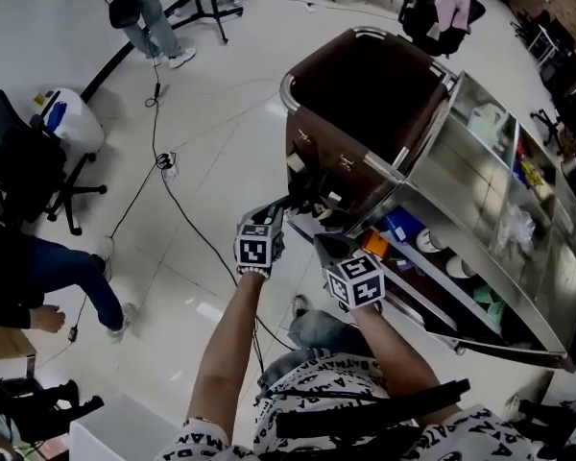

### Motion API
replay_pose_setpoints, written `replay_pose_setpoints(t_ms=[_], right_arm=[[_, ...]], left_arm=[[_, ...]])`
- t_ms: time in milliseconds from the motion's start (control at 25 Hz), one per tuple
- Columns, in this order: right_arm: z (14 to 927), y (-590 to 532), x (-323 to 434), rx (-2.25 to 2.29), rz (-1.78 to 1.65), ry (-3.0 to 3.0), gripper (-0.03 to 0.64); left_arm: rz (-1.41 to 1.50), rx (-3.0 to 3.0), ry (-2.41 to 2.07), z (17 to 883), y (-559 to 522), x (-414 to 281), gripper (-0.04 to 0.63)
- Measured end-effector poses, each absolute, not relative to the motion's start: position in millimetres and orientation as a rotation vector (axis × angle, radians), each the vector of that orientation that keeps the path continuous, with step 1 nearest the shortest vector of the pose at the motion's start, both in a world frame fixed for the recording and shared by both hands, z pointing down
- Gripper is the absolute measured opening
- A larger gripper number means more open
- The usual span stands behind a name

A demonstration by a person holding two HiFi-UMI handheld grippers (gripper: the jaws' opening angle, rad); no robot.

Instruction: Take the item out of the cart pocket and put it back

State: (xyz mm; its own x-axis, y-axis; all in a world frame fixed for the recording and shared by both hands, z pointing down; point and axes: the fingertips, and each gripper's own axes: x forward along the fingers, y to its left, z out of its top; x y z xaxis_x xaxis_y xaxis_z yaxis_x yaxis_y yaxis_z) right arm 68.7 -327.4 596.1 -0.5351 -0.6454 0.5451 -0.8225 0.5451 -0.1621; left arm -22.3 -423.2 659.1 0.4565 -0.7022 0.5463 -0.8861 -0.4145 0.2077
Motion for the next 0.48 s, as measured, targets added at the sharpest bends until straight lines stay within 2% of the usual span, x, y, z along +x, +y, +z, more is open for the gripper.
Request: replay_pose_setpoints(t_ms=[480], right_arm=[[544,-167,27,1.167,0.546,-2.416,0.012]], left_arm=[[0.208,2.153,-1.428,567,-191,-111,0.087]])
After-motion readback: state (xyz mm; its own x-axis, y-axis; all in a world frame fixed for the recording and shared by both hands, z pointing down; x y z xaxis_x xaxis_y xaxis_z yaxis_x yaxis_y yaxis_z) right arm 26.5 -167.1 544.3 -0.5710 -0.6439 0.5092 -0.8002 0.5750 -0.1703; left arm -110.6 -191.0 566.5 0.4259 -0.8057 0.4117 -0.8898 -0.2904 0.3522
